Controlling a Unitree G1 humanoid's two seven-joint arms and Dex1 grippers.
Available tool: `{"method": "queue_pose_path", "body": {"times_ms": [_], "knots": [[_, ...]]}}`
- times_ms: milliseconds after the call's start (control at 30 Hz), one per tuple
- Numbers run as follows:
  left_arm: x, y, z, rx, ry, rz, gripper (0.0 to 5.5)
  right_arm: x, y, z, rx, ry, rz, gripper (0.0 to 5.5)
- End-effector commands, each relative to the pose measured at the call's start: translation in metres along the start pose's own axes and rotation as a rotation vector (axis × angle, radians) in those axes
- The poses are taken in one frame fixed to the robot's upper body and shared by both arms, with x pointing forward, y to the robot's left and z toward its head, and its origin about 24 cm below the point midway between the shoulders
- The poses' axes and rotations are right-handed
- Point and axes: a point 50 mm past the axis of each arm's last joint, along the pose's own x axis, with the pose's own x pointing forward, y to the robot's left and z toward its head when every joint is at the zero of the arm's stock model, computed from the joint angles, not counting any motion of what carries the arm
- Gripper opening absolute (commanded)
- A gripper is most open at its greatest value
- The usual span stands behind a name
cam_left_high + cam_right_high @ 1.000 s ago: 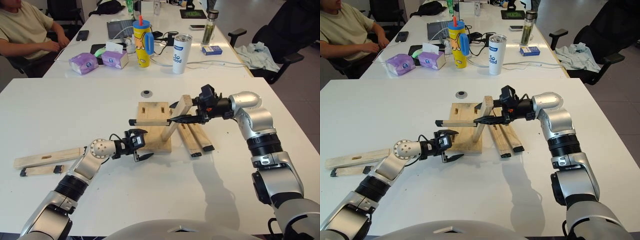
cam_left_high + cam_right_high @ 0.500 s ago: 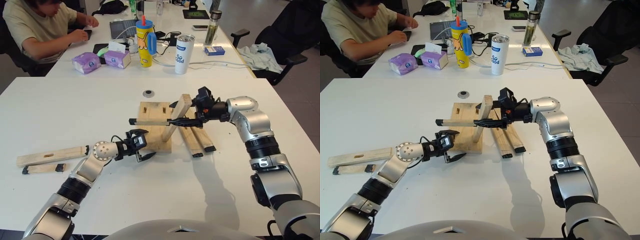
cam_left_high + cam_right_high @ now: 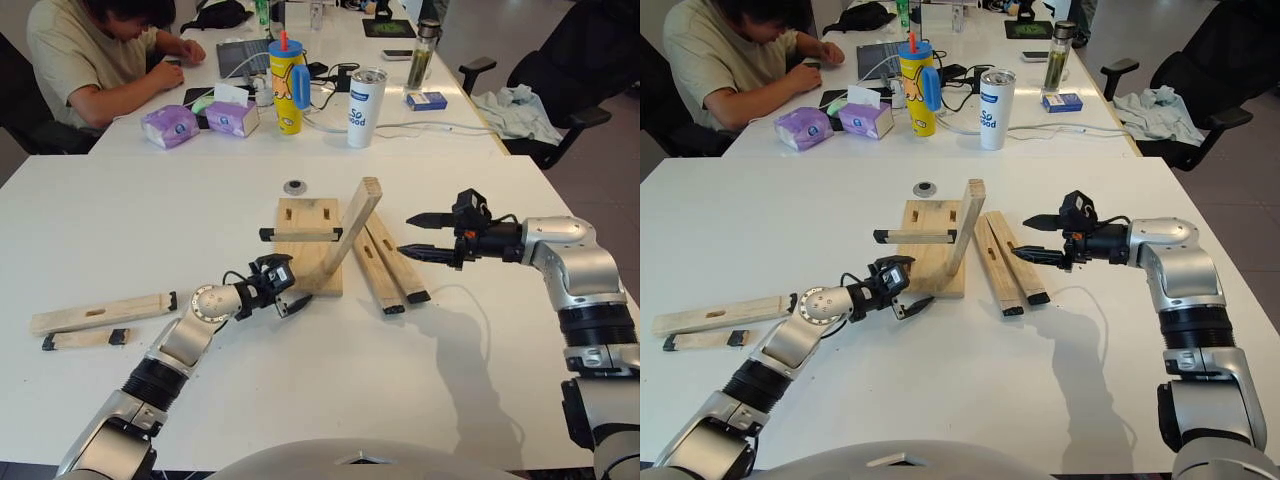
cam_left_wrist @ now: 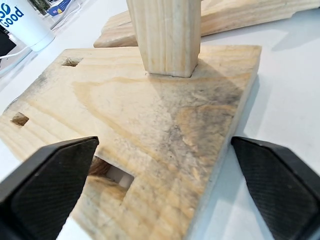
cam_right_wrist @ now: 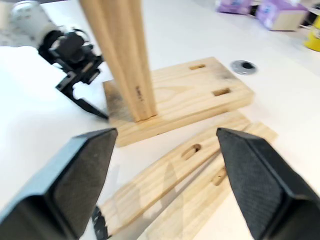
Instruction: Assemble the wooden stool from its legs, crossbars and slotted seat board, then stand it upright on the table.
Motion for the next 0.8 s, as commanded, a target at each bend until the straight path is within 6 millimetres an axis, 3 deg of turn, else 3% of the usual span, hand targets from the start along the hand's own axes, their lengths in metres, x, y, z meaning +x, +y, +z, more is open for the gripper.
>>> {"method": "queue_pose_path", "body": {"times_ms": [33, 100, 333, 567, 800], "knots": [[-0.024, -0.044, -0.09, -0.177, 0.503, 0.003, 4.93, 0.017, 0.029, -0.023, 0.396, -0.133, -0.221, 3.69], [-0.023, -0.046, -0.088, -0.198, 0.501, 0.021, 4.93, 0.022, 0.039, -0.033, 0.433, -0.148, -0.313, 3.69], [-0.02, -0.055, -0.083, -0.262, 0.491, 0.023, 4.93, 0.039, 0.076, -0.065, 0.432, 0.044, -0.473, 3.69], [-0.019, -0.068, -0.075, -0.288, 0.488, -0.02, 4.93, 0.052, 0.094, -0.078, 0.478, 0.101, -0.541, 3.69], [-0.016, -0.053, -0.054, -0.281, 0.414, 0.024, 4.93, 0.068, 0.106, -0.089, 0.441, 0.188, -0.553, 3.69]]}}
